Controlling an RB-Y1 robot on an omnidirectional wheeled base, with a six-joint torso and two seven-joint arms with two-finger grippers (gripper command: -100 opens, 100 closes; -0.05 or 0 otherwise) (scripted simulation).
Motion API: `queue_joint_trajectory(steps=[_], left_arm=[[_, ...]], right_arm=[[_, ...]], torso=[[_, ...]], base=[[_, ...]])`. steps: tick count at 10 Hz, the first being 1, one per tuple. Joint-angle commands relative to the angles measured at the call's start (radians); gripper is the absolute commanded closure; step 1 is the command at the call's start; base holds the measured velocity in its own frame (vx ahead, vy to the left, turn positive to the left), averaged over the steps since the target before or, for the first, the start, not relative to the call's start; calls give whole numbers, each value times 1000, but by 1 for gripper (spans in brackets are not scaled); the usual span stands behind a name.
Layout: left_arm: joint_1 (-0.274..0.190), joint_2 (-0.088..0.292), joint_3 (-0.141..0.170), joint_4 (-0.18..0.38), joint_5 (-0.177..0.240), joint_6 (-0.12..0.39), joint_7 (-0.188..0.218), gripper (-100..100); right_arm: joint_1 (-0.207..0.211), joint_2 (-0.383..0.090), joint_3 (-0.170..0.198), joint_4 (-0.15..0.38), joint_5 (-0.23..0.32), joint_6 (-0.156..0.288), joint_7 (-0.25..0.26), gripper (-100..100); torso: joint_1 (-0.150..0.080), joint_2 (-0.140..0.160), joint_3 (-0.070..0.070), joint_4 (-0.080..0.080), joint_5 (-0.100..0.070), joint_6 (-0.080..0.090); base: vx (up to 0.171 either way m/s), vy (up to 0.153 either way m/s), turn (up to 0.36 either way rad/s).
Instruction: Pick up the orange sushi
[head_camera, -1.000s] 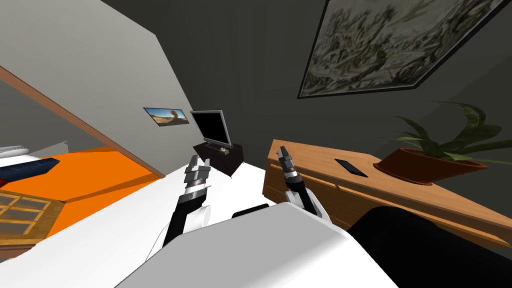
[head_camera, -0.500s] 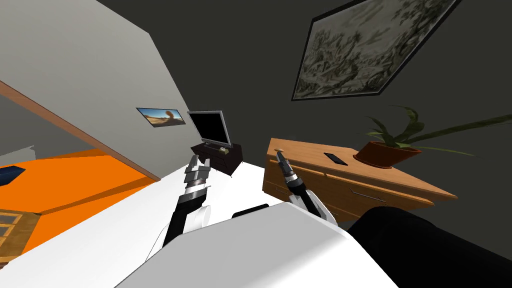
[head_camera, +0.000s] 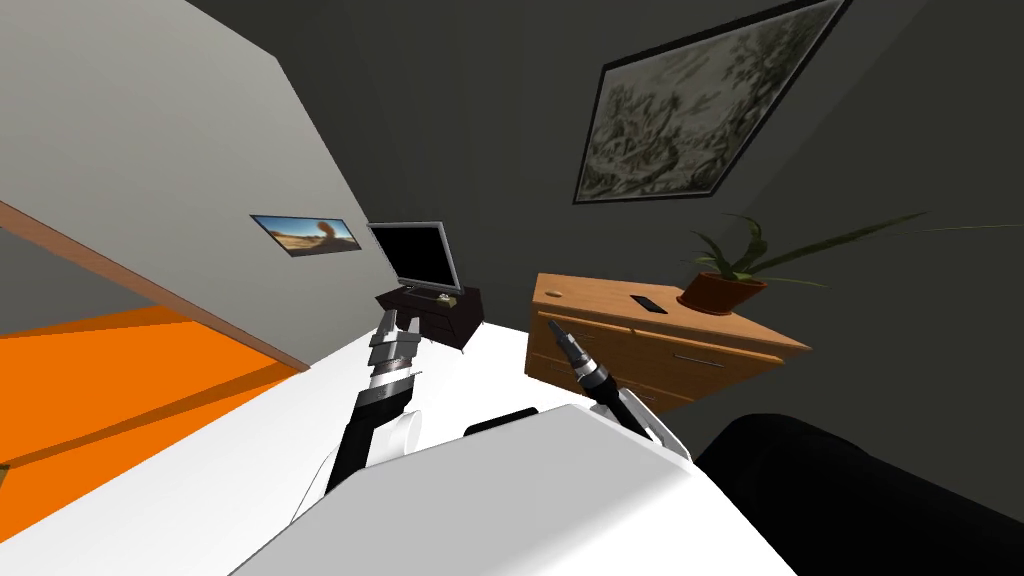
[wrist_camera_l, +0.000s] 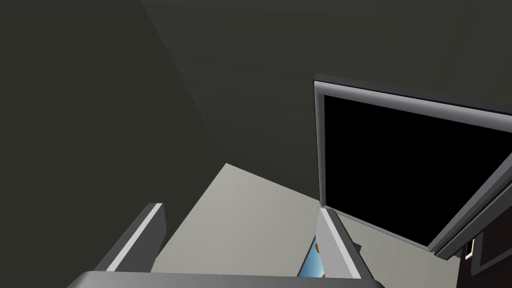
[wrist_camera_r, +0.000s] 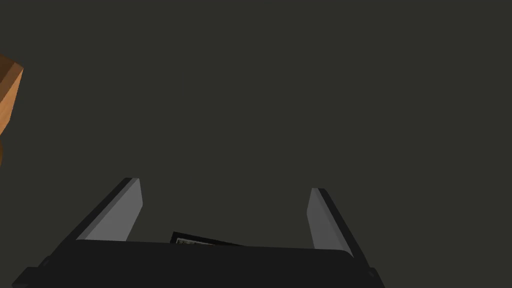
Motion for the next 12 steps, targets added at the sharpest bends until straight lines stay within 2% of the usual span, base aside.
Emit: queue_joint_trajectory(steps=[1, 2, 3, 4, 5, 6, 7, 8, 9, 10, 11, 12], left_arm=[[0, 0, 0, 0, 0, 0, 0, 0], [0, 0, 0, 0, 0, 0, 0, 0], [0, 0, 0, 0, 0, 0, 0, 0], [0, 0, 0, 0, 0, 0, 0, 0], [0, 0, 0, 0, 0, 0, 0, 0], [0, 0, 0, 0, 0, 0, 0, 0], [0, 0, 0, 0, 0, 0, 0, 0], [0, 0, 0, 0, 0, 0, 0, 0], [0, 0, 0, 0, 0, 0, 0, 0], [0, 0, 0, 0, 0, 0, 0, 0], [0, 0, 0, 0, 0, 0, 0, 0], [0, 0, 0, 0, 0, 0, 0, 0]], right_arm=[[14, -50, -2, 50, 20, -35, 10, -100], [14, -67, -2, 64, 20, -35, 10, -100], [32, -103, -4, 98, 39, -63, 21, -100], [32, -117, -4, 110, 39, -63, 21, -100], [51, -155, -6, 151, 59, -92, 33, -100], [51, -170, -6, 158, 59, -92, 33, -100], [69, -207, -10, 191, 80, -122, 46, -100], [69, -224, -10, 208, 80, -122, 46, -100], [88, -263, -15, 236, 103, -152, 61, -100], [88, -281, -15, 260, 103, -152, 61, -100], [107, -316, -21, 302, 127, -183, 77, -100], [107, -339, -21, 313, 127, -183, 77, -100]], torso=[[0, 0, 0, 0, 0, 0], [-1, -1, -1, 0, 0, 0], [-2, -3, -2, -1, -1, 0], [-2, -4, -2, -1, -1, 0], [-2, -5, -3, -1, -1, 0], [-1, -4, -2, -1, 0, 0], [-2, -5, -3, -1, 0, 0], [-2, -5, -3, -1, 0, 0], [-2, -6, -3, -1, -1, 0], [-1, -6, -4, -1, 0, 0], [-2, -7, -4, -1, 0, 0], [-1, -7, -4, -2, 0, 0]], base=[[-80, 90, -101], [-51, 74, -54], [-38, 84, -87], [-34, 76, -54], [-44, 92, -86], [-39, 81, -57], [-32, 81, -85], [-19, 81, -39], [-20, 88, -65], [-14, 82, -44], [-3, 106, -52], [-1, 83, -38]])
